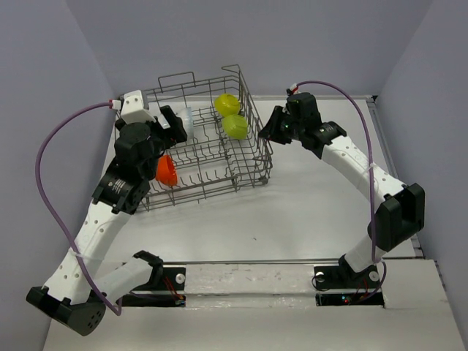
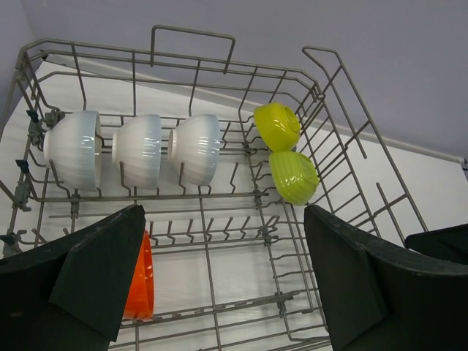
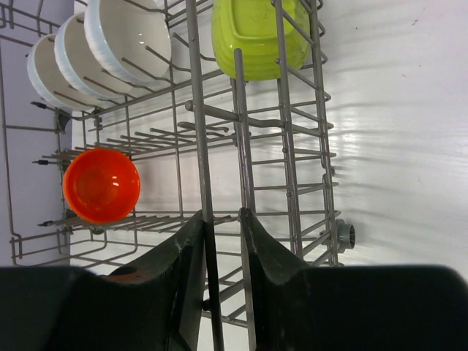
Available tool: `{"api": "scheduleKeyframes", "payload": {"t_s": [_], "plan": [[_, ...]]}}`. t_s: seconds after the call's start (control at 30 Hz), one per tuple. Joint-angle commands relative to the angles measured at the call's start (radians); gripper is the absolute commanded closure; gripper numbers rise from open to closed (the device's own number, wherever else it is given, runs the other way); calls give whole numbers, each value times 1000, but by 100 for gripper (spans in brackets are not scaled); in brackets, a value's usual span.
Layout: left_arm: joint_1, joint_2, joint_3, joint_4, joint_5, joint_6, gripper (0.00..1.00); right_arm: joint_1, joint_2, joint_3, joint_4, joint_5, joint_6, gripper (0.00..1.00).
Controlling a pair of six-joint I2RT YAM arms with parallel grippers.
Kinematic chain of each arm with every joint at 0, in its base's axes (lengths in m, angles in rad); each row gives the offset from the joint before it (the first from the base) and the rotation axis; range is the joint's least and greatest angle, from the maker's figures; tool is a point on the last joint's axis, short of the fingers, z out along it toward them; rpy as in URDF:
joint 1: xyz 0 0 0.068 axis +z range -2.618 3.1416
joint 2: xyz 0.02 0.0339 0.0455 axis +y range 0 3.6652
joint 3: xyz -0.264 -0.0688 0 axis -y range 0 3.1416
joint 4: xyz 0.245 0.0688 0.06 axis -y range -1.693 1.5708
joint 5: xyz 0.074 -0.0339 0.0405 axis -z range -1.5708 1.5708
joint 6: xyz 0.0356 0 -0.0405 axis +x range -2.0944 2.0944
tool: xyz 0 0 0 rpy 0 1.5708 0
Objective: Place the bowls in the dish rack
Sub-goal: Reset both arms
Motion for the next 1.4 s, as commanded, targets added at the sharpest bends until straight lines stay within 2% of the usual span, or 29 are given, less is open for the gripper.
{"api": "scheduleKeyframes", "payload": {"t_s": [0.0, 0.1, 0.33, 0.6, 0.7, 0.77, 1.17, 1.37], "plan": [[3, -25, -16, 66, -33, 17, 1, -39, 10, 20, -107, 119, -29, 70], [5, -25, -19, 69, -27, 17, 1, -39, 8, 26, -107, 123, -33, 64], [12, -38, -23, 71, -21, 20, 1, -39, 10, 48, -107, 113, -33, 59], [17, -41, -26, 77, 0, 21, 1, -39, 5, 65, -87, 92, -46, 40], [19, -41, -28, 80, 7, 21, 1, -39, 1, 68, -76, 83, -45, 38], [19, -39, -30, 82, 16, 20, 1, -39, -1, 75, -72, 75, -42, 32], [19, -38, -31, 80, 25, 21, 1, -39, -13, 117, -52, 3, -45, 19], [19, -38, -33, 80, 25, 21, 1, -39, -22, 118, -27, -48, -48, 18]]}}
